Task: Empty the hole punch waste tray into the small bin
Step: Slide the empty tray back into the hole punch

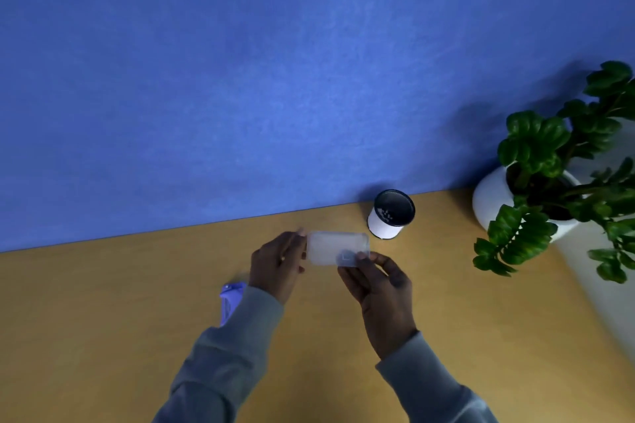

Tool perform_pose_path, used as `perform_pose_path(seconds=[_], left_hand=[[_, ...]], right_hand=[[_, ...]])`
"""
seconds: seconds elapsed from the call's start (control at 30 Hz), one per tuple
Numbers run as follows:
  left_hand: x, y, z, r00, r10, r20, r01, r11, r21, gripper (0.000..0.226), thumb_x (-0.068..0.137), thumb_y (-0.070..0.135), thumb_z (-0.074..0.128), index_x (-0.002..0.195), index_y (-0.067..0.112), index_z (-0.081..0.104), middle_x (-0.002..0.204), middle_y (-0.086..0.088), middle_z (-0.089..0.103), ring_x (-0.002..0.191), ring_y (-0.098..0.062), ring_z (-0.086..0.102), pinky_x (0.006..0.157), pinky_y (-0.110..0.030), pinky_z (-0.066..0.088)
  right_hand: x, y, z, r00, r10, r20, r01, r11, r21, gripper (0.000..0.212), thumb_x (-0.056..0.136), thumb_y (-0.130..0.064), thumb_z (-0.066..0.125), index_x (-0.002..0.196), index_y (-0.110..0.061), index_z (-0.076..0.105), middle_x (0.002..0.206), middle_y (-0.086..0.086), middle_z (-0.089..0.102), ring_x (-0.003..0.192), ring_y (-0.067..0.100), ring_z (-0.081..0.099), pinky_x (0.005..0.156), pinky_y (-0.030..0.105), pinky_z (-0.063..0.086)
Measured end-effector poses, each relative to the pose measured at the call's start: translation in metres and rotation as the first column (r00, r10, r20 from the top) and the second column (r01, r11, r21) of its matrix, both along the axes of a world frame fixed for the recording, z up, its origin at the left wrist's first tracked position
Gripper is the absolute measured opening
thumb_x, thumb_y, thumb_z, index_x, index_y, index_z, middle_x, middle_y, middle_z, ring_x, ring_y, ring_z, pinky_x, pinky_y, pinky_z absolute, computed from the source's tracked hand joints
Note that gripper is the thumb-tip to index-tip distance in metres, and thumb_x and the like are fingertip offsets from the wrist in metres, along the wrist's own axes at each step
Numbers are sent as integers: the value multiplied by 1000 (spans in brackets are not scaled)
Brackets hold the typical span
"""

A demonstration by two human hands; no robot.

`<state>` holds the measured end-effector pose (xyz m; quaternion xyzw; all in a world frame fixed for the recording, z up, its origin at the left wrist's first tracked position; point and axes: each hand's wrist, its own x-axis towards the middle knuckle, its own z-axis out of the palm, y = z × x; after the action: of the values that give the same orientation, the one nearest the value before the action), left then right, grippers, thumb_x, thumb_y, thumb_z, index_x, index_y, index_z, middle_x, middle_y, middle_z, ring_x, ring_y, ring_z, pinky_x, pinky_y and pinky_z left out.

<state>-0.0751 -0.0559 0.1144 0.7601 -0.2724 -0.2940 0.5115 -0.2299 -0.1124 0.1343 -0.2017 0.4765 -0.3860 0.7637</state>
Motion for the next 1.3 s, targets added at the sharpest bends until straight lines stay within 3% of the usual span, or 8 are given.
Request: perform_pose_path(seconds=[0.17, 0.27, 0.5, 0.83, 1.03, 1.13, 1.23, 1.3], left_hand=[[-11, 30, -7, 991, -23, -135, 34, 996, 82, 32, 81, 47, 67, 69, 17, 70, 52, 4, 63, 42, -18, 59, 52, -34, 52], [-11, 43, -2, 976, 35, -213, -17, 996, 88, 24, 89, 25, 70, 71, 9, 71, 53, -4, 62, 47, -21, 57, 57, -37, 51], [-12, 61, 20, 950, 114, -289, -114, 993, 15, 19, 89, 13, 70, 81, -4, 72, 52, 2, 58, 49, -15, 54, 50, -32, 49], [-48, 85, 34, 834, 220, -506, -260, 965, -10, 21, 87, 14, 72, 68, 8, 72, 53, -10, 62, 47, -22, 56, 46, -28, 46], [-68, 94, 43, 697, 208, -686, -267, 964, 21, 19, 87, 23, 73, 84, 4, 71, 65, -6, 67, 48, -22, 59, 42, -26, 40], [-76, 98, 45, 694, 215, -687, -234, 970, 67, 31, 85, 31, 74, 90, 0, 72, 74, -13, 72, 45, -24, 58, 40, -24, 37], [-77, 104, 42, 840, 179, -512, -132, 983, 128, 38, 86, 41, 71, 79, 4, 73, 68, -12, 75, 41, -25, 58, 41, -25, 38], [-74, 108, 41, 923, 114, -367, -52, 984, 173, 47, 84, 52, 68, 65, 9, 72, 61, -10, 73, 41, -23, 59, 41, -27, 40]], right_hand=[[0, 33, -12, 998, 43, -53, -41, 999, 33, 14, 93, -4, 67, 105, 3, 62, 102, 31, 74, 98, 36, 75, 77, 35, 62], [-1, 44, -12, 994, 85, -68, -84, 996, 17, 20, 94, -4, 67, 110, 6, 62, 103, 30, 74, 97, 36, 75, 79, 36, 62], [4, 50, 4, 985, 174, -18, -175, 983, -47, 22, 99, -10, 59, 117, -2, 69, 105, 17, 77, 103, 33, 74, 85, 40, 59], [28, 39, 20, 970, 209, 128, -209, 978, -13, 35, 104, -21, 46, 119, 4, 66, 121, 26, 72, 113, 35, 70, 97, 48, 53], [33, 42, 20, 894, 300, 332, -339, 938, 66, 54, 105, -42, 36, 136, -4, 58, 136, 22, 65, 123, 35, 65, 109, 48, 44], [30, 49, 12, 854, 341, 394, -397, 915, 69, 62, 102, -55, 32, 135, -11, 61, 133, 18, 68, 112, 34, 71, 95, 45, 54], [27, 55, -1, 817, 378, 436, -450, 890, 70, 65, 100, -60, 34, 131, -12, 65, 110, 14, 72, 81, 26, 72, 66, 36, 59], [26, 56, -8, 801, 386, 458, -467, 881, 74, 64, 101, -60, 33, 129, -11, 64, 99, 12, 69, 71, 24, 67, 60, 34, 56]])
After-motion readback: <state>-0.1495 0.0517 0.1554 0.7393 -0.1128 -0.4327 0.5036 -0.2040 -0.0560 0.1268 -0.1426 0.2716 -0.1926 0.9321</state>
